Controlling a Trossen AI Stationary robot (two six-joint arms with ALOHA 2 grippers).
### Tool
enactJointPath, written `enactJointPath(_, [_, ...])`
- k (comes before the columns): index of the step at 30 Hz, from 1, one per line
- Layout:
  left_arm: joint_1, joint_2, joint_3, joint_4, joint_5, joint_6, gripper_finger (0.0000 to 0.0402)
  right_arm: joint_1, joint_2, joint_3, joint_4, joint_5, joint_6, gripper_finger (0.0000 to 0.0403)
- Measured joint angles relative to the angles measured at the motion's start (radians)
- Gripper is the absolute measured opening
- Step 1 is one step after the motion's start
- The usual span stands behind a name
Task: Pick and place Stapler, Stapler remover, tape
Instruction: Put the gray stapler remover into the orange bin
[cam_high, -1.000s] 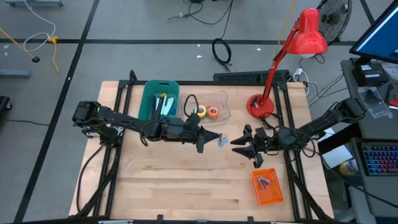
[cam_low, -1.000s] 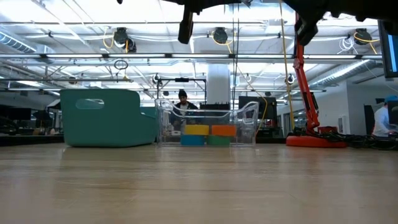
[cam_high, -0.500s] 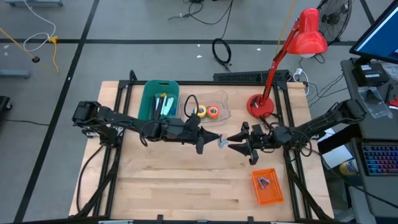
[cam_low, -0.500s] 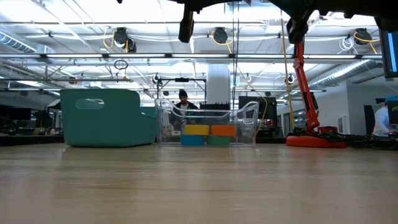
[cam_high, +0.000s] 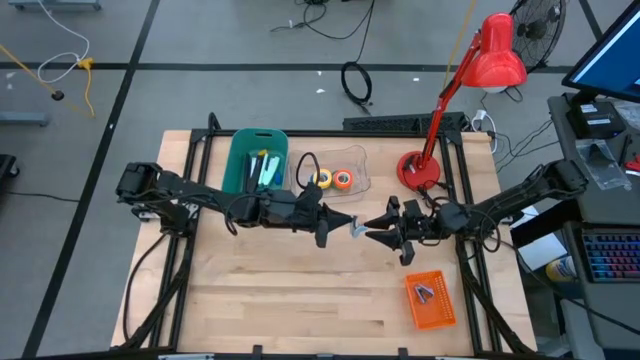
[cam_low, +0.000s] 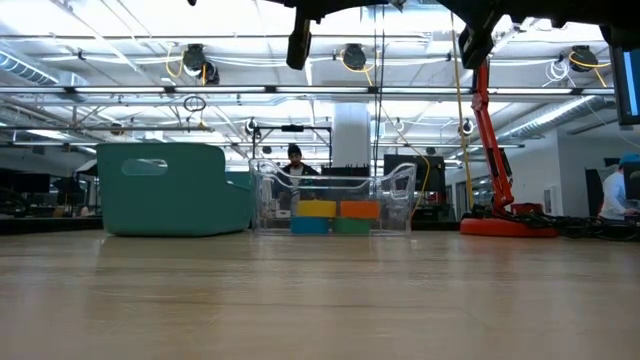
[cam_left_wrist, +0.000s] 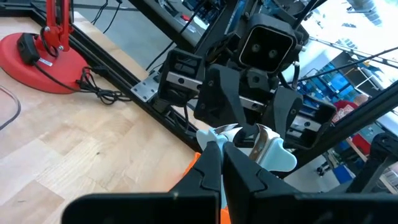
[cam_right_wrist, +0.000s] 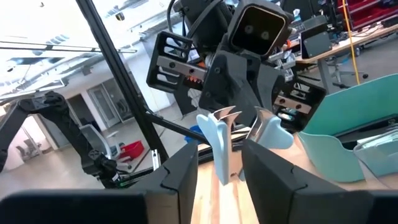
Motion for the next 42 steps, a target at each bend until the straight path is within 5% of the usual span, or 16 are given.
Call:
enactJointPath(25, [0.001, 0.000, 0.000, 0.000, -0.012, 0.009, 0.0000, -0.026, 0.000, 0.000, -0.007, -0.003, 0.006, 0.0005])
enactJointPath(42, [0.005, 0.000, 0.000, 0.001, -0.006, 0.020, 0.0014, -0.026, 0.000, 0.000, -0.007, 0.000, -0.023, 0.0001])
